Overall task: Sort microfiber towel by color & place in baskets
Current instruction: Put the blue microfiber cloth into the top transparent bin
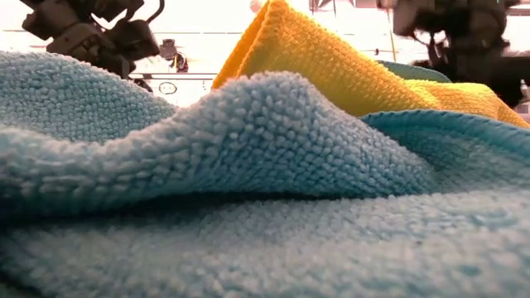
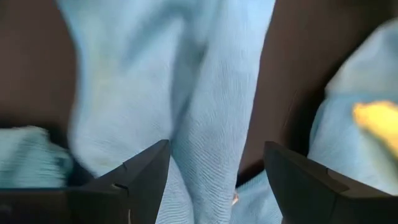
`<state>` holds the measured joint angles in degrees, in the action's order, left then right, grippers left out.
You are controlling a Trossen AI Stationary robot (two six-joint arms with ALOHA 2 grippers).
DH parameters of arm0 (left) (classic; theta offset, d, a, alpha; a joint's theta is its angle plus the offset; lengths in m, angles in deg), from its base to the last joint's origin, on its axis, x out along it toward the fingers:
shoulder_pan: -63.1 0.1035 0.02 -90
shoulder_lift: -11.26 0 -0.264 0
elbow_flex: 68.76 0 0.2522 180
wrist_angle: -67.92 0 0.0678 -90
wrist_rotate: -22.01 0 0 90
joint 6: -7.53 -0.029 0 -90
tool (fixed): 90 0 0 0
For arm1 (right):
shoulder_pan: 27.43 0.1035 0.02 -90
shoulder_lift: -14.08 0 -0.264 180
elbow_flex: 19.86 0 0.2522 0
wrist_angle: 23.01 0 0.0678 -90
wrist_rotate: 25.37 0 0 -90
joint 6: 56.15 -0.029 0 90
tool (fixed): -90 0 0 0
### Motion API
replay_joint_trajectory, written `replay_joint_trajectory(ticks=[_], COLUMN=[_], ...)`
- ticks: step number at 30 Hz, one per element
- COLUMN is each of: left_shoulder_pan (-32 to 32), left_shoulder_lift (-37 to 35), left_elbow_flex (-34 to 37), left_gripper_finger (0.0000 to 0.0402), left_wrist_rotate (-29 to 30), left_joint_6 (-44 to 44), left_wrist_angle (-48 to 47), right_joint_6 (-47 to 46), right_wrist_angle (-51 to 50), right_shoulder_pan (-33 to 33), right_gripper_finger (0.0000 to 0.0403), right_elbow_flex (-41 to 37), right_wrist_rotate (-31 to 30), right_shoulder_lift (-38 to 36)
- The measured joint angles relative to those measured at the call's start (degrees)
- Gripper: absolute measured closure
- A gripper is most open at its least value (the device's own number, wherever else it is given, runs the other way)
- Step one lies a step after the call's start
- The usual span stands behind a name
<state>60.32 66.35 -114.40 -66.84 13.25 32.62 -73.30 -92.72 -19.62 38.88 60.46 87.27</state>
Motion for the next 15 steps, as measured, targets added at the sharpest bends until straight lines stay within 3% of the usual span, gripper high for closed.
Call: replay_joint_trajectory(ticks=[9,12,15], left_shoulder_pan=[-1.2,-1.5,-1.5], left_shoulder_lift=[-2.8,-3.3,-3.4], left_elbow_flex=[-5.6,-7.0,-7.5], left_gripper_finger=[0.0208,0.0208,0.0208], left_wrist_rotate=[-2.0,-0.8,0.7], left_joint_6=[-2.8,-4.2,-6.3], left_wrist_angle=[-0.7,-0.4,-0.4], right_joint_6=[-1.4,-1.7,-1.4], right_wrist_angle=[14.2,14.5,14.7], right_shoulder_pan=[0.1,0.2,0.2], right_gripper_finger=[0.0158,0.0197,0.0272], right_elbow_flex=[-9.0,-9.2,-9.2], right_wrist_rotate=[3.2,3.0,3.1], right_shoulder_lift=[0.0,0.0,0.0])
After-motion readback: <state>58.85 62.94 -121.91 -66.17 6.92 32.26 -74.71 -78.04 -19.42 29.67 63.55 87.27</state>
